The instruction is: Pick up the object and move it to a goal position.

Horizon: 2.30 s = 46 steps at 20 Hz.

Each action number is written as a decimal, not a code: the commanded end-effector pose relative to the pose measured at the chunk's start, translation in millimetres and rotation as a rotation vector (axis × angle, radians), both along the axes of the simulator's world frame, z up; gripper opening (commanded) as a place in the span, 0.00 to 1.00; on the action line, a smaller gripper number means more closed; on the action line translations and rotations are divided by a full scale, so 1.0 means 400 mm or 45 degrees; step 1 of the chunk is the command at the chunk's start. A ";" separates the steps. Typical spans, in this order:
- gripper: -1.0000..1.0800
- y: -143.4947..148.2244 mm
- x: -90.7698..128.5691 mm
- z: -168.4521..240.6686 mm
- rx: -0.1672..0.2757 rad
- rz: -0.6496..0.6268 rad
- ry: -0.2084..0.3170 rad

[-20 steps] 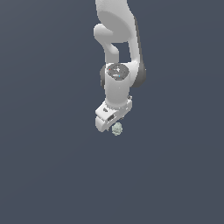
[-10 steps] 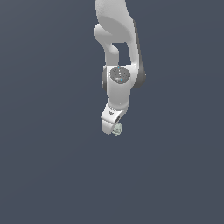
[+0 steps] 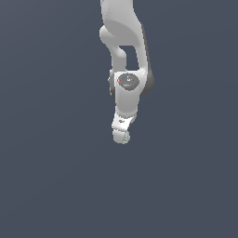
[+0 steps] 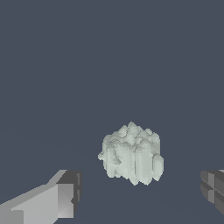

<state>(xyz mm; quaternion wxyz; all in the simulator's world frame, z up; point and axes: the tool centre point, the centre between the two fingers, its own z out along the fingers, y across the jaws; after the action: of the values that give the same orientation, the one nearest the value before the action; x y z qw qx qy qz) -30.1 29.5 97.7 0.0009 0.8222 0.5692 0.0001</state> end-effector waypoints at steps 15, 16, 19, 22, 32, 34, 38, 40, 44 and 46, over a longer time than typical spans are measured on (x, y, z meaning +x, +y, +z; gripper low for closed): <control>0.96 0.003 -0.006 -0.071 0.002 0.043 0.002; 0.96 0.004 -0.007 -0.084 0.002 0.044 0.002; 0.96 0.003 -0.007 -0.113 0.002 0.045 0.002; 0.96 0.003 -0.006 -0.128 0.002 0.045 0.002; 0.00 0.003 -0.005 -0.130 0.002 0.045 0.002; 0.00 0.003 -0.005 -0.130 0.002 0.045 0.002; 0.00 0.007 -0.005 -0.122 0.002 0.046 -0.001; 0.00 0.012 -0.007 -0.113 0.002 0.046 -0.001; 0.00 0.030 -0.016 -0.079 0.001 0.046 0.000; 0.00 0.043 -0.023 -0.055 0.001 0.046 0.000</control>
<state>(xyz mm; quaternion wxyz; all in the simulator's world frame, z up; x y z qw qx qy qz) -37.6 42.7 68.5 0.0004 0.8119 0.5837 0.0000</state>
